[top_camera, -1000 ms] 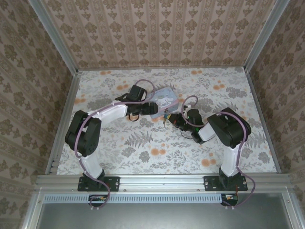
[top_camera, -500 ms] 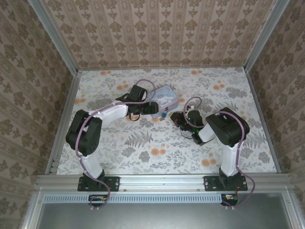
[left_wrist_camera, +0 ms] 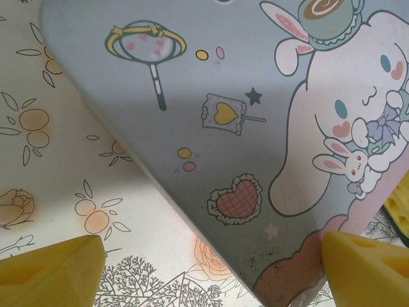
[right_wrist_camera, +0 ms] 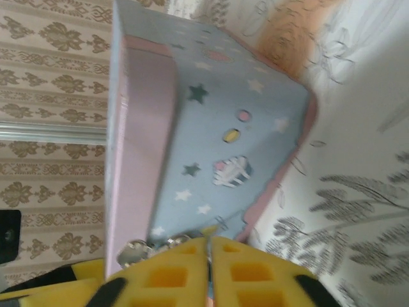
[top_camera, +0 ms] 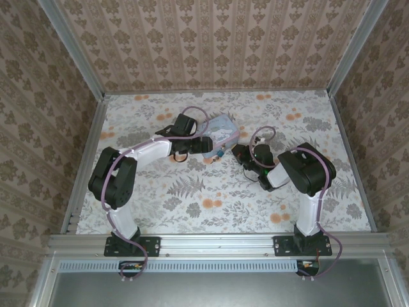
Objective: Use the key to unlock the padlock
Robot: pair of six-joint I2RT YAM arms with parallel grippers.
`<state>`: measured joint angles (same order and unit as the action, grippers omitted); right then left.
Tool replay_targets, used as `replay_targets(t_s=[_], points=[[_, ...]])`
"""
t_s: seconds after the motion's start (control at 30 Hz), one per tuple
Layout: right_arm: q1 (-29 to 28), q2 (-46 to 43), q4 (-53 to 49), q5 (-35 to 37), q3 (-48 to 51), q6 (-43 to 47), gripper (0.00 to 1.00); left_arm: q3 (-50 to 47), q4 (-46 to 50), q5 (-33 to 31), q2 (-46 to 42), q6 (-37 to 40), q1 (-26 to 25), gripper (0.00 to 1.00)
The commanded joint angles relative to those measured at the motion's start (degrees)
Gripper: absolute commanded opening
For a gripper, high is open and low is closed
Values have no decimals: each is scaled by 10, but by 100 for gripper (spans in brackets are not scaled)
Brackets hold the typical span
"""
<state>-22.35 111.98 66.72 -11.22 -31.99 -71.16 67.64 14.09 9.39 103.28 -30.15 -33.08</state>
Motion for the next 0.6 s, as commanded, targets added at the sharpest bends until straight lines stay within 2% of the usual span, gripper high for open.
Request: replay_targets(t_s=[0.0,0.27,0.37,0.57], points=[[-3,-6,11,-21,27,32,26,-20,64,-29,40,10,1,88],[-7,18,32,-88,23,108,53,-22,61,-24,44,8,1,88],[-8,41,46,-113,3,123,57,-22,61,-23,43,8,2,88],[-12,78,63,-146,-33,132,59,-23,64,-25,44,8,1,88]])
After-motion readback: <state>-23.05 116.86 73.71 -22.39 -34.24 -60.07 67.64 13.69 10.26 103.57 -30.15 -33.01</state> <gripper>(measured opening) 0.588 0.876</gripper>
